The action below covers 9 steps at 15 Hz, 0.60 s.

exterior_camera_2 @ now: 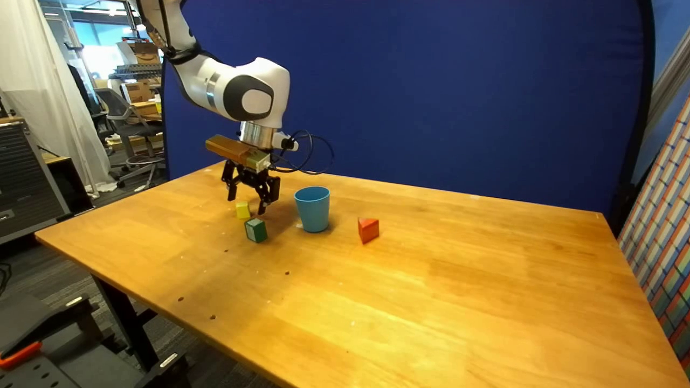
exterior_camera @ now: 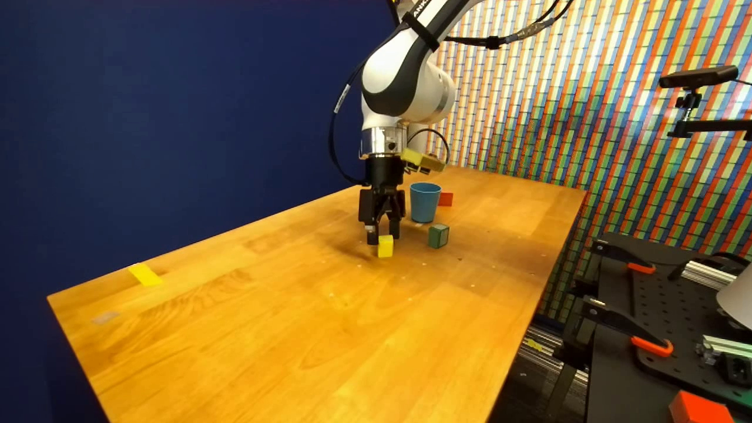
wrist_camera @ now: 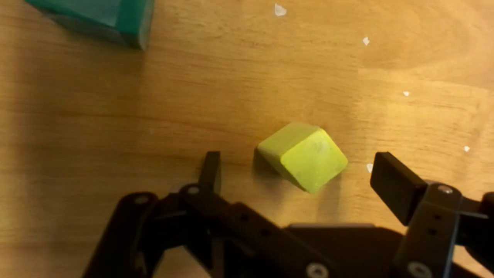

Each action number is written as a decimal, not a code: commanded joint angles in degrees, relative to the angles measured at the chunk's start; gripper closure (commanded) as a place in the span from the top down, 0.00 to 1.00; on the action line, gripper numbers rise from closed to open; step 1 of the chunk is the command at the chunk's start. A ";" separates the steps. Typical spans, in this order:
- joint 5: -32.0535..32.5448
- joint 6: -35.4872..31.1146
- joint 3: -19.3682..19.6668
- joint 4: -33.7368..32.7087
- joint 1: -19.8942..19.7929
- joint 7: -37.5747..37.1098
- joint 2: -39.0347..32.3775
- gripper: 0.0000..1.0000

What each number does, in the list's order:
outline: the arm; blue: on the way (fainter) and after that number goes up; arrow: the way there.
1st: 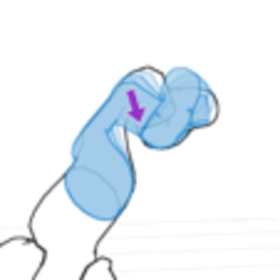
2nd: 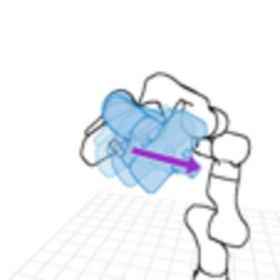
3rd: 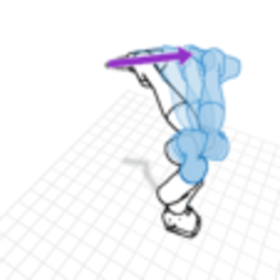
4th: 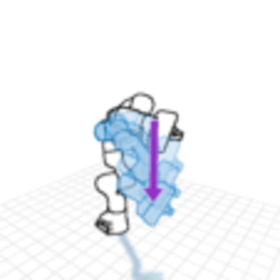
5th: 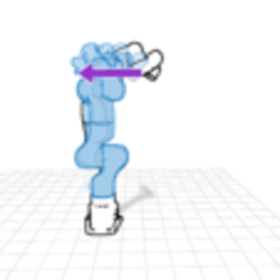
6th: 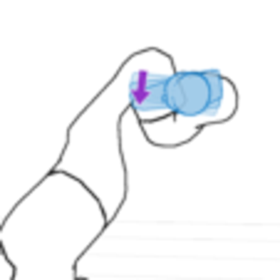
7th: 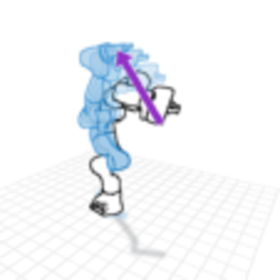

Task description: Place the yellow block inside the light blue cup

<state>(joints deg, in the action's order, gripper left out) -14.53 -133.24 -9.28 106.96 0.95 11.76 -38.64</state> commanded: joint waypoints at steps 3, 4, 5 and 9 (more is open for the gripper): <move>-2.68 0.21 -2.81 -2.52 -1.55 0.78 -3.09 0.74; -3.16 -0.12 -2.94 -2.01 -1.74 0.62 -2.78 0.68; -3.48 -0.50 -2.86 -1.62 -1.78 0.37 -2.51 0.58; -5.24 -1.04 -2.47 -0.27 -1.93 -0.59 -1.13 0.27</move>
<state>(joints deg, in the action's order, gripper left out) -17.70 -133.25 -10.59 105.78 0.32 11.62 -40.59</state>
